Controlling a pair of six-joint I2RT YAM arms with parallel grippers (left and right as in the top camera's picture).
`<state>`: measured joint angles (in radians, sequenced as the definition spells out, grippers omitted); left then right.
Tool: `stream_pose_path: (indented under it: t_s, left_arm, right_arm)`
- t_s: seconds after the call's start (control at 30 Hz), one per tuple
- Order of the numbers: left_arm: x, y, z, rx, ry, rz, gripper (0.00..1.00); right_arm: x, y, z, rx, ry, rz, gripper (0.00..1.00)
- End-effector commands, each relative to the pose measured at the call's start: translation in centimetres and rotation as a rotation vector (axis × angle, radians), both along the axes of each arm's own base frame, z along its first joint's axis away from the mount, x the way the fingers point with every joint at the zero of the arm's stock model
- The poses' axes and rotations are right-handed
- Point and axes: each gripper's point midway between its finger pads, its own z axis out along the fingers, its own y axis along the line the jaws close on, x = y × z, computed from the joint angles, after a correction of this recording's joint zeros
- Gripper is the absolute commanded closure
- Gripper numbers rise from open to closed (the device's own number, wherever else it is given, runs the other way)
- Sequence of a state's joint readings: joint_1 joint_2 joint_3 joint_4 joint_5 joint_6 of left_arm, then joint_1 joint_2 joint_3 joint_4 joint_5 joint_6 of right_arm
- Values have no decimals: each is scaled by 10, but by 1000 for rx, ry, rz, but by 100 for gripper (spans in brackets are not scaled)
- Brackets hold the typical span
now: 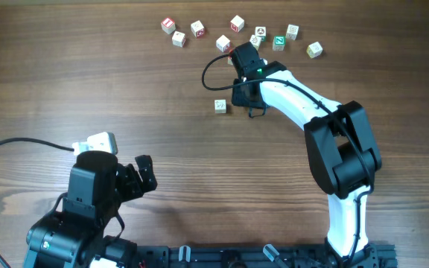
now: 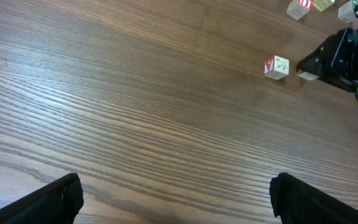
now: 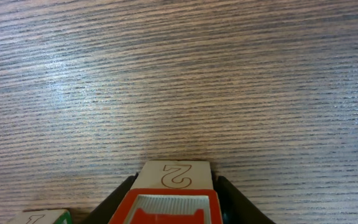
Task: Form a tower
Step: 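Carry the red-2 block over the placed dog block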
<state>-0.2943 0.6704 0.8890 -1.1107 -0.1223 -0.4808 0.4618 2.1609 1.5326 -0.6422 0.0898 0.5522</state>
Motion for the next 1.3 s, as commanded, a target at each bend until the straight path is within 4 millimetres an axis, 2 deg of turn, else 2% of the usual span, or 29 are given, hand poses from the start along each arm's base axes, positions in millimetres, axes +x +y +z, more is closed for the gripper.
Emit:
stream_pose_path:
  t_s: [0.0, 0.17, 1.07, 1.13, 1.27]
  left_arm:
    - [1, 2, 0, 7, -5, 7, 0]
    - [1, 2, 0, 7, -5, 7, 0]
    - [1, 2, 0, 7, -5, 7, 0]
    - [1, 2, 0, 7, -5, 7, 0]
    - [1, 2, 0, 7, -5, 7, 0]
  right_arm:
    - [5, 2, 0, -8, -13, -3, 66]
    - [11, 5, 9, 0, -27, -3, 76]
    - [12, -5, 9, -49, -38, -32, 76]
    - [12, -2, 14, -34, -34, -28, 76]
    - [17, 7, 40, 0, -33, -5, 79]
